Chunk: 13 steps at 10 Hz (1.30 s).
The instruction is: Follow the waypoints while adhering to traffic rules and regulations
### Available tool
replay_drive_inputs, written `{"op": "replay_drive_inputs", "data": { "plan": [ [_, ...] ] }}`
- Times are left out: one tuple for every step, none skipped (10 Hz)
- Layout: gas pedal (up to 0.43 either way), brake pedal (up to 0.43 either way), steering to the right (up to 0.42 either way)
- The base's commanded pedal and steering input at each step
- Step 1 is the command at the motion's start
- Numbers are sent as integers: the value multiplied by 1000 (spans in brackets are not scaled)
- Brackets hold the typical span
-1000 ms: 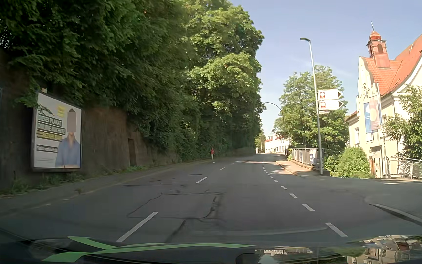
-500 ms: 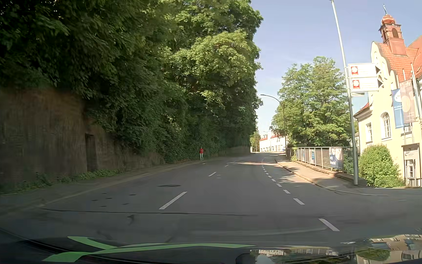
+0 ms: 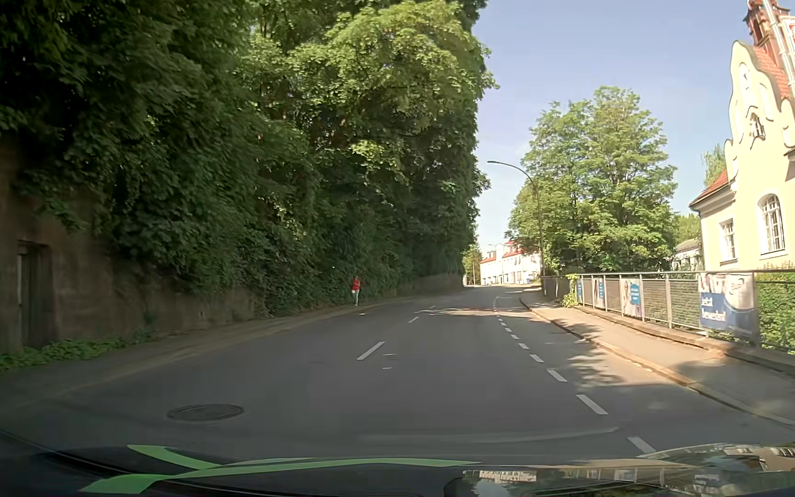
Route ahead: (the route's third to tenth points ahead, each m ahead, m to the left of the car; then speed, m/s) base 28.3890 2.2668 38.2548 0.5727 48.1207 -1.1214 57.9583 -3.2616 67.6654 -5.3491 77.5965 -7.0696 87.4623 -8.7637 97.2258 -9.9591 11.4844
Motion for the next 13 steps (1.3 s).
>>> {"op": "replay_drive_inputs", "data": {
  "plan": [
    [157,0,12],
    [157,0,12],
    [157,0,12],
    [157,0,12],
    [157,0,13],
    [157,0,13],
    [157,0,13],
    [157,0,13],
    [157,0,13],
    [157,0,14],
    [169,0,14],
    [169,0,15],
    [169,0,15]
  ]
}}
